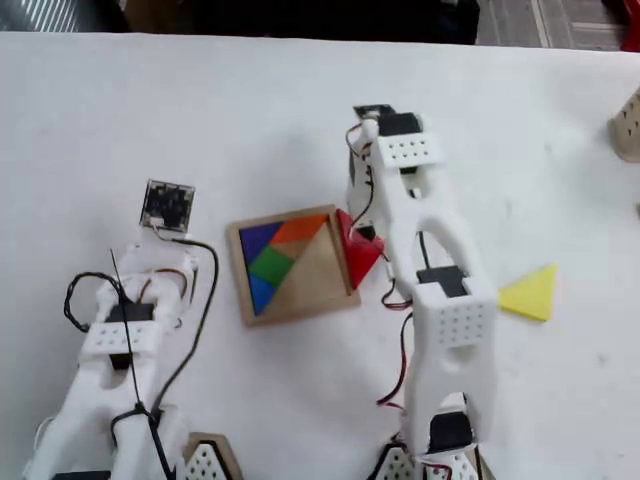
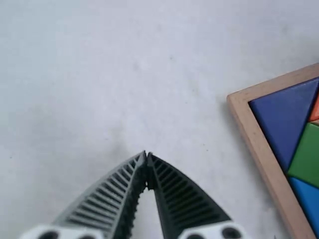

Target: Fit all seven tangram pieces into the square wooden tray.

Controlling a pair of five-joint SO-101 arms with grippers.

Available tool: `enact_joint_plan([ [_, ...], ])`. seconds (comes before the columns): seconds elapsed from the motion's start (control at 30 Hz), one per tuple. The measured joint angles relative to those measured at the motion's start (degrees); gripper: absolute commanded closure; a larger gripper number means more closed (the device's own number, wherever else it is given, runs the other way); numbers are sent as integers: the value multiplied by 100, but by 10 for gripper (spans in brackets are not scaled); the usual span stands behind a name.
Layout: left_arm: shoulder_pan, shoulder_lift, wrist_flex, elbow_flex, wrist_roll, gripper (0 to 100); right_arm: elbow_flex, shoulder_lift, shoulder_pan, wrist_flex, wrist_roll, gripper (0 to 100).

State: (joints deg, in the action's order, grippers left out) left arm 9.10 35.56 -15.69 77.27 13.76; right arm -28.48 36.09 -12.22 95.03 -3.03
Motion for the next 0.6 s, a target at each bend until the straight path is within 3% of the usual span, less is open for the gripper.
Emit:
enact_joint_plan([
  [0.1, 0, 0, 0, 0, 0, 976, -35, -62, 255, -53, 0, 843],
  [0.2, 0, 0, 0, 0, 0, 976, -70, 123, 501, -448, 0, 993],
  [0.33, 0, 0, 0, 0, 0, 976, -97, 527, 484, -985, 0, 984],
  [0.6, 0, 0, 0, 0, 0, 976, -316, 932, 440, -1073, 0, 981],
])
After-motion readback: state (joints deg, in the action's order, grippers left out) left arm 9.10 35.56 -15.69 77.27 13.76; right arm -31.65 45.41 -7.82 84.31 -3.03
